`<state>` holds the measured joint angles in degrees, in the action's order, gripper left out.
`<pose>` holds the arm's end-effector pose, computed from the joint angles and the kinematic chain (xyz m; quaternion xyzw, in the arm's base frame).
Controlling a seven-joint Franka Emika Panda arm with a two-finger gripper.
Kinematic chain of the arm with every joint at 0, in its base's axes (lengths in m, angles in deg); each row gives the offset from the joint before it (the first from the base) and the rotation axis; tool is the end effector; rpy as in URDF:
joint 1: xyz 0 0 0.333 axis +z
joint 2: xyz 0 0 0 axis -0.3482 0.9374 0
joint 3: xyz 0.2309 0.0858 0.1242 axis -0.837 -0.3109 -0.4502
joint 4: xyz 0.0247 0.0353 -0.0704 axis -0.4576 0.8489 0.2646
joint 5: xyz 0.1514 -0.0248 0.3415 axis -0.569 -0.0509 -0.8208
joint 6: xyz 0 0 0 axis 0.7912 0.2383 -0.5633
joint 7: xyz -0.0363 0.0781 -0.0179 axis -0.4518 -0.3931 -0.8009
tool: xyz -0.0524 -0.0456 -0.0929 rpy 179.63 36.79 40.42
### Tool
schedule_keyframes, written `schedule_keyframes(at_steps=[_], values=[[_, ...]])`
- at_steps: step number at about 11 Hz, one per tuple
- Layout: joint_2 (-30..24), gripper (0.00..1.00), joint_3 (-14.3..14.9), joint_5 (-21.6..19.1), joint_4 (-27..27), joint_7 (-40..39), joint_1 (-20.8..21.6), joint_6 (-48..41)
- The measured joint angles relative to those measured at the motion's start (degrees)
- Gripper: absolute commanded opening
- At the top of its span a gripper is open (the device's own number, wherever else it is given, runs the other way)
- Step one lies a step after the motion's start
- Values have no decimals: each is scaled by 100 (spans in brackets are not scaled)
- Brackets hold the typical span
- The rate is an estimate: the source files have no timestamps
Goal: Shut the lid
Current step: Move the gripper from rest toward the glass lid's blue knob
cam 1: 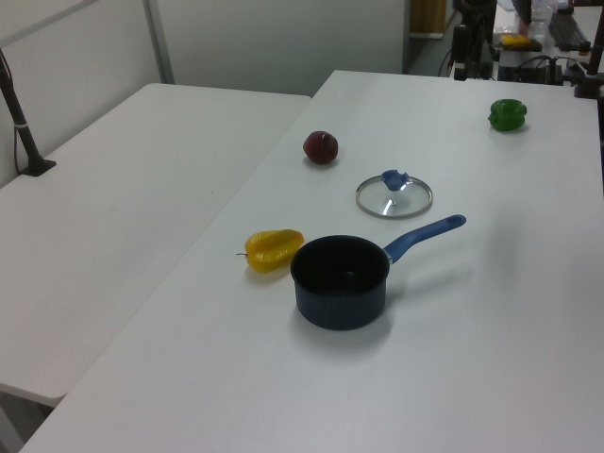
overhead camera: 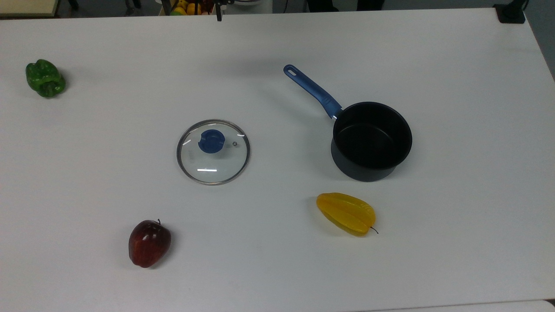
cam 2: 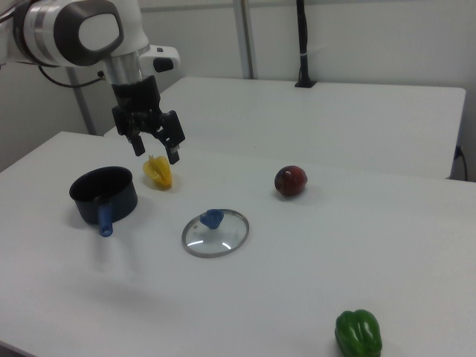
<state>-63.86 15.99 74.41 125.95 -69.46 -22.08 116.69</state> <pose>0.5403 -0.0086 0.5467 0.9997 -0.0123 0.0087 0.0209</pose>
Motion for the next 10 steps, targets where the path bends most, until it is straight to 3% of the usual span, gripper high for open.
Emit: schedule_keyframes(at_steps=[8, 10], values=[[5, 100, 3, 0, 0, 0, -68, 1], [69, 100, 1, -3, 126, 0, -68, 527]])
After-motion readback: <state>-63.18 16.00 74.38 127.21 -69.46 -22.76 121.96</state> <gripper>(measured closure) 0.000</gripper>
